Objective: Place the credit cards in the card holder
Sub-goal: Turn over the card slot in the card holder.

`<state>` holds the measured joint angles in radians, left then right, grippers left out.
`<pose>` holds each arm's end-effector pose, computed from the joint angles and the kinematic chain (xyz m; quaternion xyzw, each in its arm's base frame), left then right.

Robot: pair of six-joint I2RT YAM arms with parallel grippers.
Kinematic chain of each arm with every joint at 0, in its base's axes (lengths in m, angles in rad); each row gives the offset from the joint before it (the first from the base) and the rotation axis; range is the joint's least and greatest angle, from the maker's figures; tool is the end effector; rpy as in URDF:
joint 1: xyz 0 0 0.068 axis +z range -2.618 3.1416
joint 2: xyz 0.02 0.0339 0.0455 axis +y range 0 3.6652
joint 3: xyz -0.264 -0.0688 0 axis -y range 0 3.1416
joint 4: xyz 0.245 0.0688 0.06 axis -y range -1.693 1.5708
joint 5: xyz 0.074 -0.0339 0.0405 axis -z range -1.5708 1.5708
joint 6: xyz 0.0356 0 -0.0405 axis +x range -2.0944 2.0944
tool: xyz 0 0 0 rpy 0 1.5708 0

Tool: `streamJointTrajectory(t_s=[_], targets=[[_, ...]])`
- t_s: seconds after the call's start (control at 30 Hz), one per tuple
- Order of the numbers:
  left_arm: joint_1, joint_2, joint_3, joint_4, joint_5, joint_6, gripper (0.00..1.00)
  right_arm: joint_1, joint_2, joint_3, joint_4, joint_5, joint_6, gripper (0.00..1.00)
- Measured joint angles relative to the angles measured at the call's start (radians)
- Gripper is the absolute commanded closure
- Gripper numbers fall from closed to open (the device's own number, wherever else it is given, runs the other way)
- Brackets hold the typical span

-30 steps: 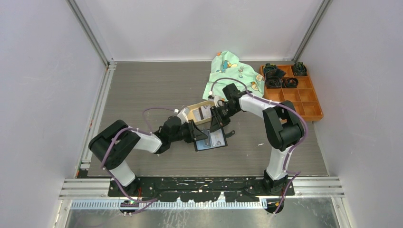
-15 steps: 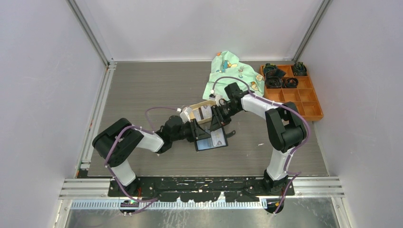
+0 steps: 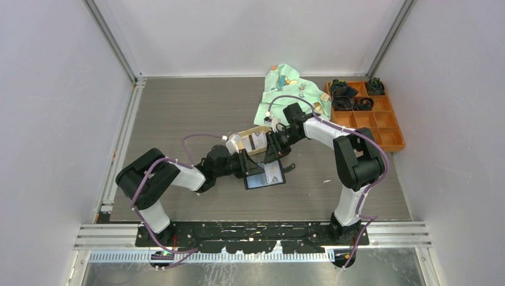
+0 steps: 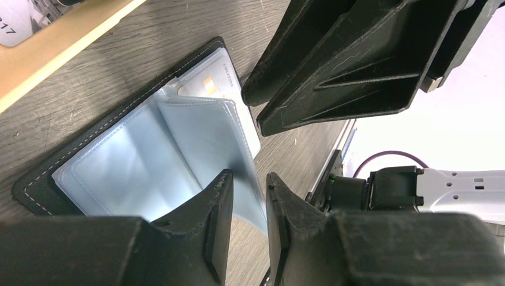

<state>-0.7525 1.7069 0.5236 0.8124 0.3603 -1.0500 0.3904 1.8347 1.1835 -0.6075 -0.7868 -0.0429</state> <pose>0.2133 -0.2169 0.1320 -0.0203 0.8180 -0.5273 0.2288 0.3146 0.1567 0.1732 -0.2543 0.8783 0.3978 0.0759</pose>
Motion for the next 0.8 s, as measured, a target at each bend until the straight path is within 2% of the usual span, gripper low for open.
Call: streamJointTrajectory(t_s=[0.3, 0.8], targets=[[0.0, -0.006, -0.013, 0.044, 0.001, -0.021, 0.73, 0.0, 0.0, 0.0, 0.0, 0.0, 0.0, 0.67], [0.0, -0.006, -0.019, 0.065, 0.0, -0.028, 1.0, 0.0, 0.0, 0.0, -0.002, 0.0, 0.0, 0.67]])
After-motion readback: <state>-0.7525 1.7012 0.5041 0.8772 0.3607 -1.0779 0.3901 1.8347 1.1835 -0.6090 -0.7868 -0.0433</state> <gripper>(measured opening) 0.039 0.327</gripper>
